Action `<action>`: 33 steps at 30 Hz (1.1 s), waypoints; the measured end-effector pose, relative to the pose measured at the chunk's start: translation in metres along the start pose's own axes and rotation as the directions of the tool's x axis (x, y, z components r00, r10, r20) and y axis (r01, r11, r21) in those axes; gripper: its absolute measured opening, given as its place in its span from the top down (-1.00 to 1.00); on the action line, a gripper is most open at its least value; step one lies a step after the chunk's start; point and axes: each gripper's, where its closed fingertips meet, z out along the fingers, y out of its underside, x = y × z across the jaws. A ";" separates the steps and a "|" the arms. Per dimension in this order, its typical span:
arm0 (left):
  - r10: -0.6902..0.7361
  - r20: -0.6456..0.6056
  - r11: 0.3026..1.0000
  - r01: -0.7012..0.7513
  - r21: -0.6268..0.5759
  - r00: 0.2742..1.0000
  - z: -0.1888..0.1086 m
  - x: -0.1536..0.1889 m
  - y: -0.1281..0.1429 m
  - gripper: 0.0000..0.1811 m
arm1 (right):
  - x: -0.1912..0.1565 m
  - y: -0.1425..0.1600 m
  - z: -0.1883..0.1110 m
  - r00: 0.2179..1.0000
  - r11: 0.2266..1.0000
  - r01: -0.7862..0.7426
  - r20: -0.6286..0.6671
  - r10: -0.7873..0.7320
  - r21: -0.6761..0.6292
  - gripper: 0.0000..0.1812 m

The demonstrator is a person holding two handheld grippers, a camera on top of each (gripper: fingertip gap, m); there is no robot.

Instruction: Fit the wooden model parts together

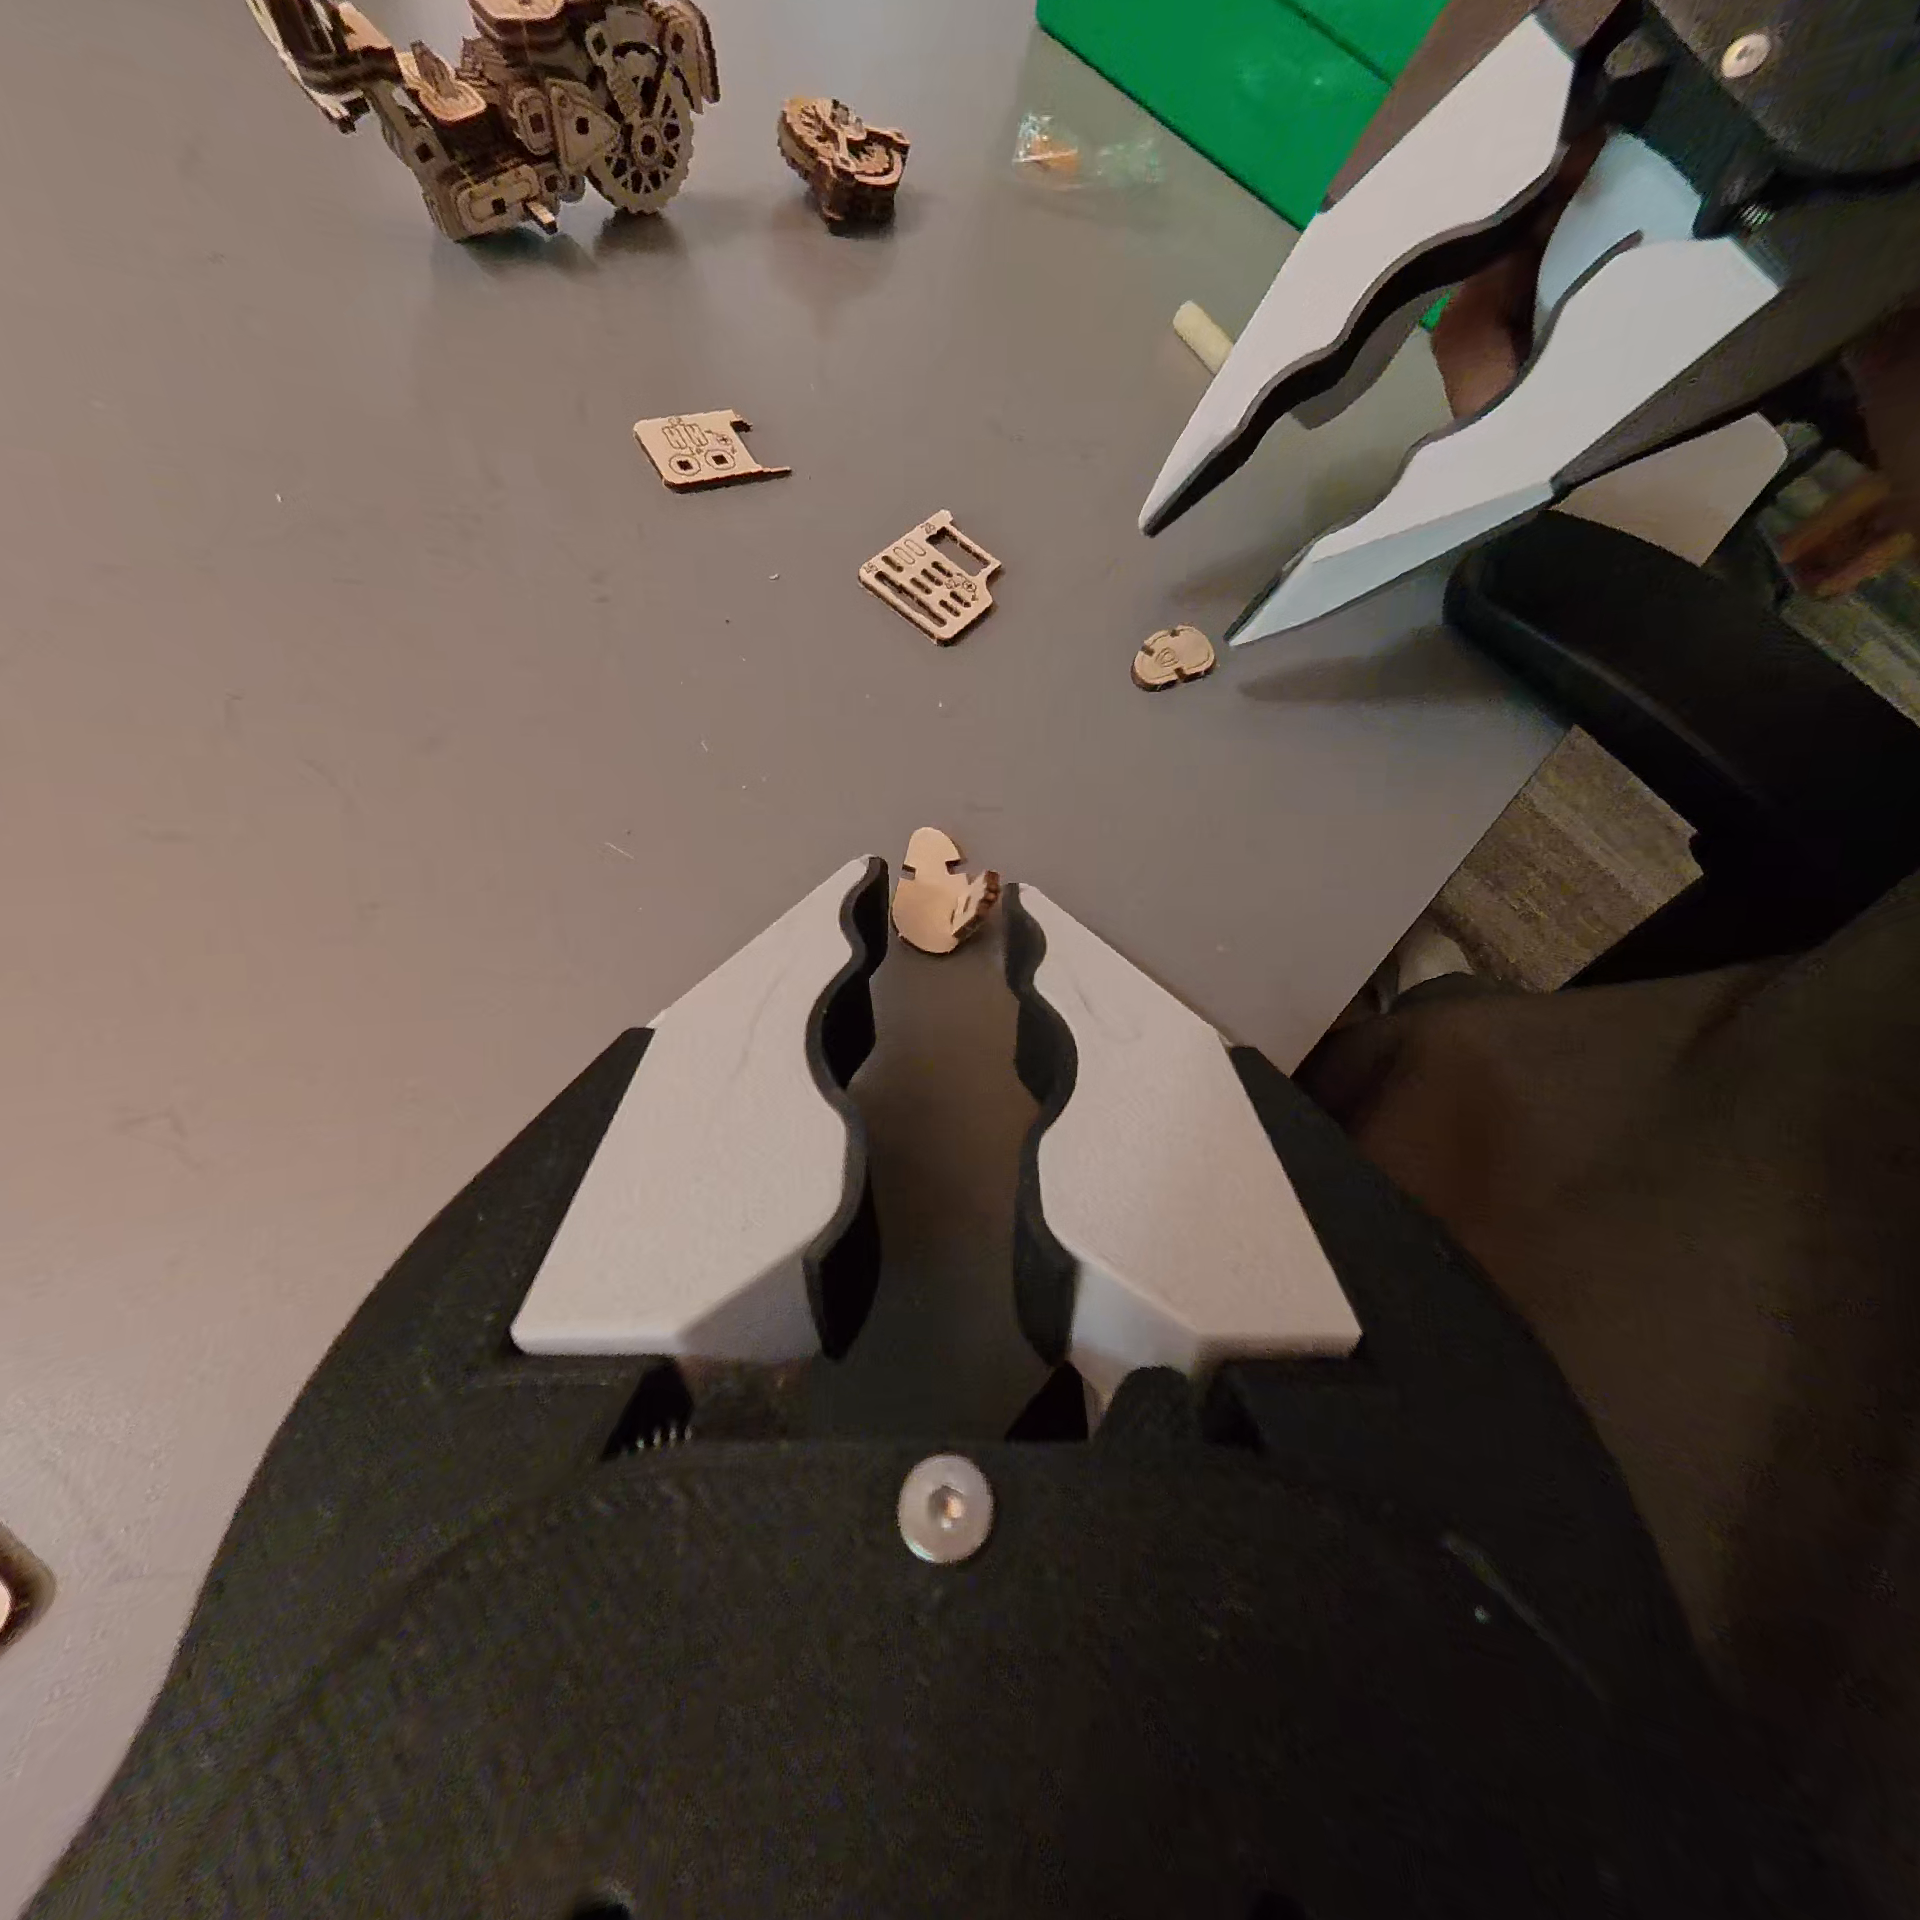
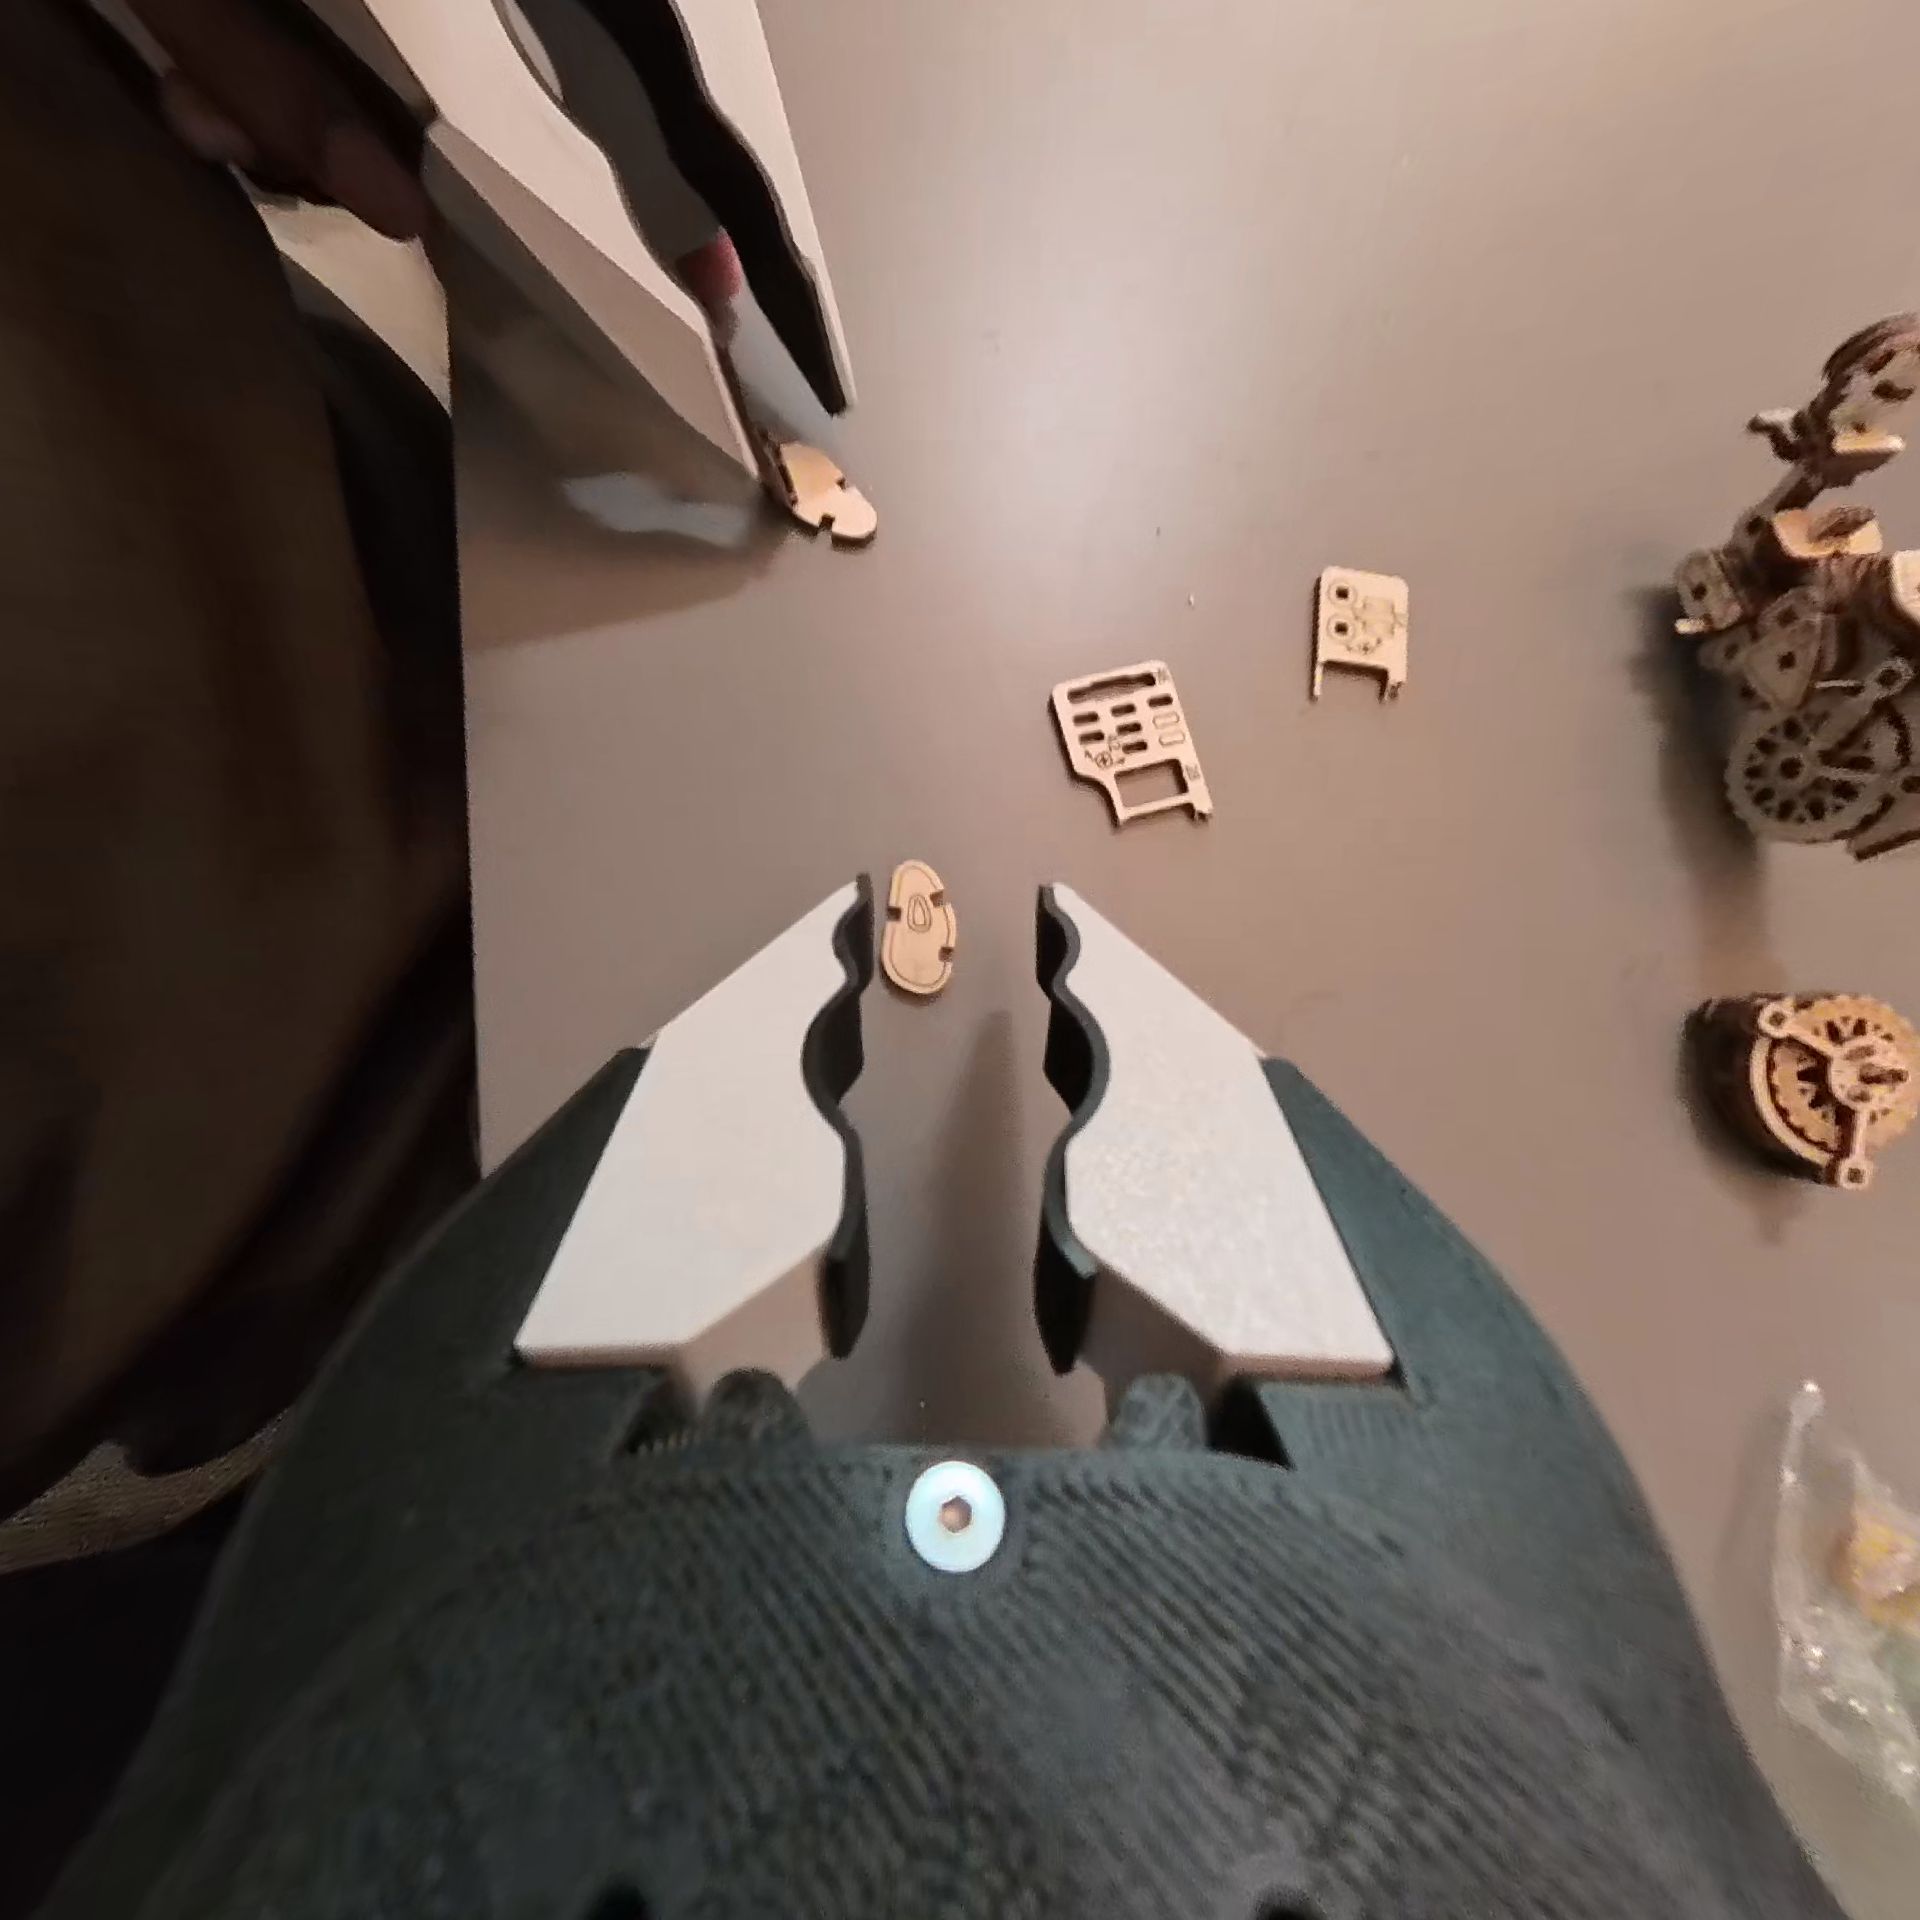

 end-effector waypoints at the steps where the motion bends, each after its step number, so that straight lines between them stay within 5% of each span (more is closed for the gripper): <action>1: 0.004 -0.002 1.000 -0.004 0.001 1.000 0.000 0.001 0.000 0.76 | 0.000 0.003 0.001 1.000 1.000 -0.004 0.000 0.004 -0.008 0.67; 14: -0.024 -0.012 0.998 0.025 0.066 1.000 -0.011 0.004 -0.007 0.62 | -0.005 0.010 0.015 0.990 0.994 -0.112 0.081 0.111 -0.001 0.85; 24: -0.048 -0.141 0.969 0.080 0.232 0.989 -0.030 0.018 -0.039 0.71 | -0.025 -0.101 0.006 0.990 0.899 -0.128 0.107 0.091 0.418 0.85; 29: -0.113 -0.178 0.945 0.161 0.286 0.977 -0.043 0.010 -0.048 0.75 | -0.023 -0.112 0.021 0.998 0.915 0.017 -0.067 0.011 0.403 0.85; 33: -0.243 -0.253 0.922 0.304 0.239 0.936 -0.046 0.002 -0.042 0.80 | -0.031 -0.118 0.025 0.998 0.905 0.028 -0.062 -0.001 0.425 0.86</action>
